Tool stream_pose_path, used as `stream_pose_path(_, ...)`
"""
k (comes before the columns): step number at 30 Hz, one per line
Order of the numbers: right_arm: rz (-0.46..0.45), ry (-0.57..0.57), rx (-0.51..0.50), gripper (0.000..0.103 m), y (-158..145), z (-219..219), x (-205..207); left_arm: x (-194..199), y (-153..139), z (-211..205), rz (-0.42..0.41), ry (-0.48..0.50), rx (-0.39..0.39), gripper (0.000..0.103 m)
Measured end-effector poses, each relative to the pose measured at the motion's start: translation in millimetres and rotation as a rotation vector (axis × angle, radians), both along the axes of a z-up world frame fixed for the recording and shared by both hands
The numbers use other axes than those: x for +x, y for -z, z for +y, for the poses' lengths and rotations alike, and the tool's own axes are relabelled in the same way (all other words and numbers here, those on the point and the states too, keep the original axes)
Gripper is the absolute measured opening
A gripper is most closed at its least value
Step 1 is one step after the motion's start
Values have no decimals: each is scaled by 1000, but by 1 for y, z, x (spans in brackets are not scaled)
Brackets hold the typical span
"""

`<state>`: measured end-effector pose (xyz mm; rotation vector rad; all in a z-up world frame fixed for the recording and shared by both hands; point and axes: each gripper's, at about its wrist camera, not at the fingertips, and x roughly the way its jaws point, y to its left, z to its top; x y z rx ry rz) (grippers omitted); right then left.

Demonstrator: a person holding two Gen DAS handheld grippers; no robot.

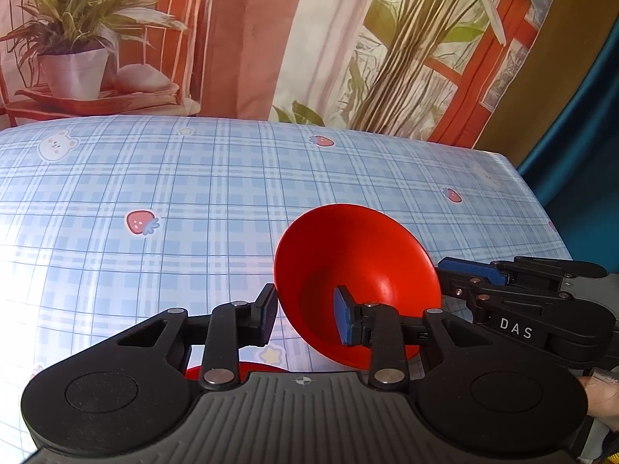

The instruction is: Organize plates and bowls

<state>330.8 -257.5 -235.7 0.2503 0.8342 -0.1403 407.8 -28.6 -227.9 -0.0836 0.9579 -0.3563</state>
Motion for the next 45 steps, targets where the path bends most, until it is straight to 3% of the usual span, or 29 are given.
stream_pose_path(9,-58,26,-2,22,-16,-11,-3,1,1,1,3,11,-11,34)
stream_pose_path(13,-49,-2,15,22,-14,-3,3,1,1,1,3,17,-18,33)
stream_pose_path(16,-18,-24,27,22,-7,5,8,0,2,1,7,30,-25,26)
stream_pose_path(22,2,-20,73,20,0,9,7,-2,1,0,4,38,-31,25)
stream_pose_path(34,-67,-8,22,18,-43,7,-18,-26,-39,-7,-71,65,-42,25)
stream_pose_path(45,-110,-21,-8,18,-77,32,-43,-66,-69,6,-124,57,-46,25)
